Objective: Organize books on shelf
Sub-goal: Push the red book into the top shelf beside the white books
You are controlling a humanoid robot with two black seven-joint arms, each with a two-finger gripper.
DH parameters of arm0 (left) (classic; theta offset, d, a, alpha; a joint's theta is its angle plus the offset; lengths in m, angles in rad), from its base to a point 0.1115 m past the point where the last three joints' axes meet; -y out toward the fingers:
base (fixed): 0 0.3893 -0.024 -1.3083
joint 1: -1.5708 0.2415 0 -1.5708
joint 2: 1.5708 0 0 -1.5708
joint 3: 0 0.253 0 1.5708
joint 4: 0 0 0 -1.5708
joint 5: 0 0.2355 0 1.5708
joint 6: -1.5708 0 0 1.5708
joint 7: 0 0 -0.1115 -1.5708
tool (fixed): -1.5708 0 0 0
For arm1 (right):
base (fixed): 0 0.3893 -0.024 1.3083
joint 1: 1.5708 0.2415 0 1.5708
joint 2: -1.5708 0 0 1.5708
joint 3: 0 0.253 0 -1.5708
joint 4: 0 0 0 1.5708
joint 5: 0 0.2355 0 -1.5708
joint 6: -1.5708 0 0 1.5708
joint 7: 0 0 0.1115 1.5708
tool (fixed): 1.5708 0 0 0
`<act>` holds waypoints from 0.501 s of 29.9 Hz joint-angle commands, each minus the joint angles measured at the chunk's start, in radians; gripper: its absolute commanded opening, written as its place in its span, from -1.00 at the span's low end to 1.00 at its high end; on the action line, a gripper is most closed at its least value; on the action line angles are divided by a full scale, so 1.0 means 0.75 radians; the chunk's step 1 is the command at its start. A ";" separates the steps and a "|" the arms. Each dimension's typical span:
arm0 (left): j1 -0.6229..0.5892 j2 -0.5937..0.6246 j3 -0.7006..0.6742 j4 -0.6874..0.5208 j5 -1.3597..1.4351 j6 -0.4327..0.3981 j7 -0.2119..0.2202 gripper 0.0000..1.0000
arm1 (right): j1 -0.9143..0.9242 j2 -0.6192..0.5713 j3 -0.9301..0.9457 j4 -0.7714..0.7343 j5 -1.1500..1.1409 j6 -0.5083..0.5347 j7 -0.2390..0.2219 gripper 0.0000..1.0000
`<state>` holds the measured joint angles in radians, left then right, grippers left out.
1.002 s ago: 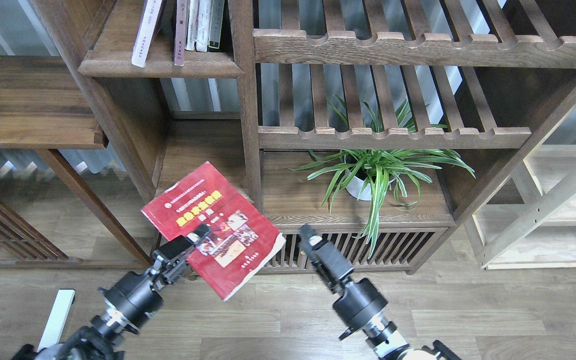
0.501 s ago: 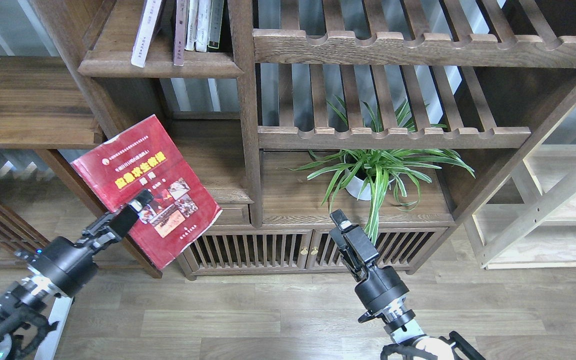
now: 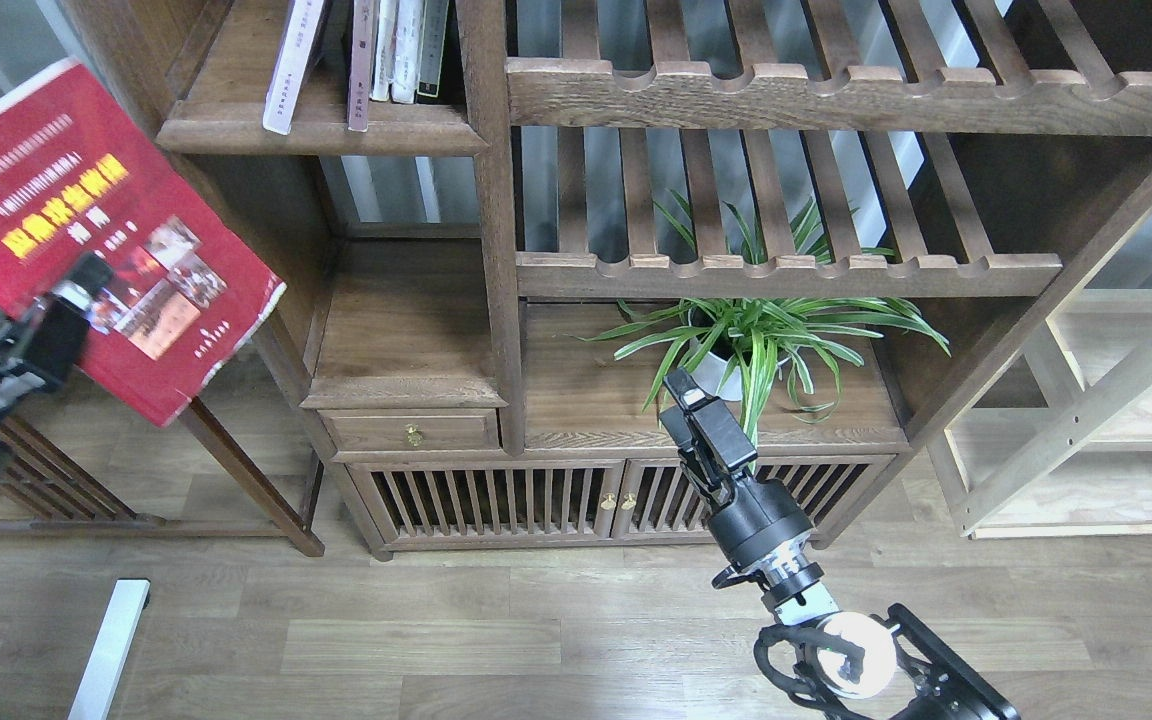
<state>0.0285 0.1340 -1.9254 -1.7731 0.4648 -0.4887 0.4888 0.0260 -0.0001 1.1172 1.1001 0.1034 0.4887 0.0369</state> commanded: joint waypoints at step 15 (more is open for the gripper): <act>-0.228 0.251 -0.100 0.018 0.012 0.000 0.000 -1.00 | 0.061 0.000 -0.011 -0.021 0.007 0.000 0.000 0.85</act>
<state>-0.1315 0.2742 -2.0012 -1.7605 0.4725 -0.4887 0.4888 0.0678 -0.0001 1.1092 1.0842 0.1080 0.4887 0.0367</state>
